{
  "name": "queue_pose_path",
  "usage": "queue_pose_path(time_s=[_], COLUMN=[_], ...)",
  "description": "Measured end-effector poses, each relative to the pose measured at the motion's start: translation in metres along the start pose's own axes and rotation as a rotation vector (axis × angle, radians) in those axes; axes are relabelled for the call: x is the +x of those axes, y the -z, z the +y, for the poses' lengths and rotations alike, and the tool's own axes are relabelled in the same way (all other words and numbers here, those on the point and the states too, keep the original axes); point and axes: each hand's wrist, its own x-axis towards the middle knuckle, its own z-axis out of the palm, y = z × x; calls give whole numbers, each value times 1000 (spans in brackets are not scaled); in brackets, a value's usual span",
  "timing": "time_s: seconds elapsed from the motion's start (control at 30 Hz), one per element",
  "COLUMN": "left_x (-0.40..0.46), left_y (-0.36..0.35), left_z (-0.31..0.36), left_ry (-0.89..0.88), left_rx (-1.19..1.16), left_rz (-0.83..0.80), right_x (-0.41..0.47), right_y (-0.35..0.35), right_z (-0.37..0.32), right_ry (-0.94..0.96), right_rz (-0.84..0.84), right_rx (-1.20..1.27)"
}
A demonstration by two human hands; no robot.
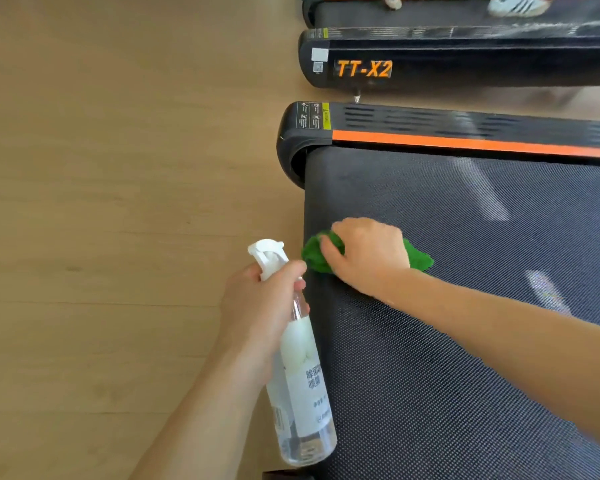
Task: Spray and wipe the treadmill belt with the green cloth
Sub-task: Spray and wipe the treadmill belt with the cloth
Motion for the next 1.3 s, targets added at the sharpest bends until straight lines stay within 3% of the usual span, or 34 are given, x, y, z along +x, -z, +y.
queue_pose_path(time_s=[0.13,0.23,0.4,0.47,0.6,0.73,0.83,1.07,1.17,1.3], left_x=[1,0,-3,-3,-4,-2,-2,-6,-6,-6], left_y=[-1,0,3,6,11,14,13,16,16,15], left_z=[-2,0,2,3,8,9,8,4,7,10], left_ry=[22,14,5,-5,-10,-4,-1,-14,-25,-24], left_rx=[-12,-2,8,8,-1,-44,-43,-12,5,-31], left_rz=[10,0,6,6,20,36,37,8,3,10], right_x=[-74,-45,77,93,37,-48,-29,94,56,-46], right_y=[18,10,-24,-31,-20,9,7,-38,-27,12], right_z=[-28,-14,-3,-10,-33,-46,-39,-24,-37,-55], right_ry=[298,389,39,-7,135,367,464,121,86,237], right_rz=[-54,-40,-95,-109,-142,-195,-259,-203,-193,-178], right_rx=[152,155,-66,-146,-183,32,8,-267,-219,-50])
